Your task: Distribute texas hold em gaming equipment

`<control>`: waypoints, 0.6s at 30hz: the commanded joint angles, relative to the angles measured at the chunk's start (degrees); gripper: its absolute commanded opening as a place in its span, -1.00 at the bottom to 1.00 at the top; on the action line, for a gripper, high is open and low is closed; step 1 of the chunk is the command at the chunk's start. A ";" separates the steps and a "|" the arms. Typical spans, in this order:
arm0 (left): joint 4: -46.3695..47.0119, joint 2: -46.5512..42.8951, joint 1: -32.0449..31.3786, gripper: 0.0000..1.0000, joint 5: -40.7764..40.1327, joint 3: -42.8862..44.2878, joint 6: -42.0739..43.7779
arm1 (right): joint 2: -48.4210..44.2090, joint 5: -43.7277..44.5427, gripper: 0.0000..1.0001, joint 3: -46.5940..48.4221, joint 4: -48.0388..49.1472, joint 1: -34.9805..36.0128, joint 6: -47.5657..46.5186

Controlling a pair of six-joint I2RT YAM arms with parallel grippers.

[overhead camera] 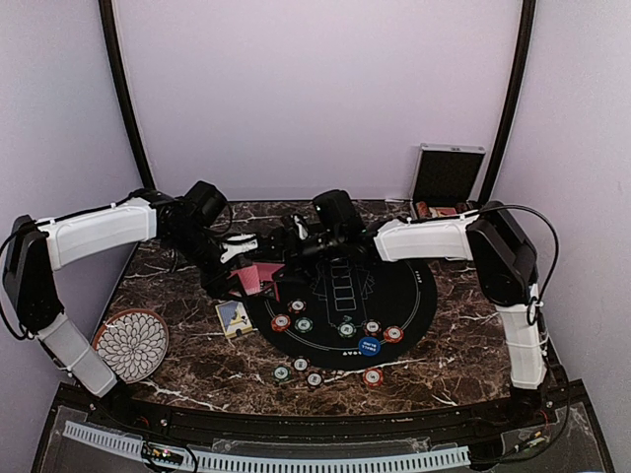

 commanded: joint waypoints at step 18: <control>-0.05 5.43 -0.11 -1.00 1.64 6.69 -1.21 | 8.20 -8.35 0.95 7.69 8.03 3.64 4.49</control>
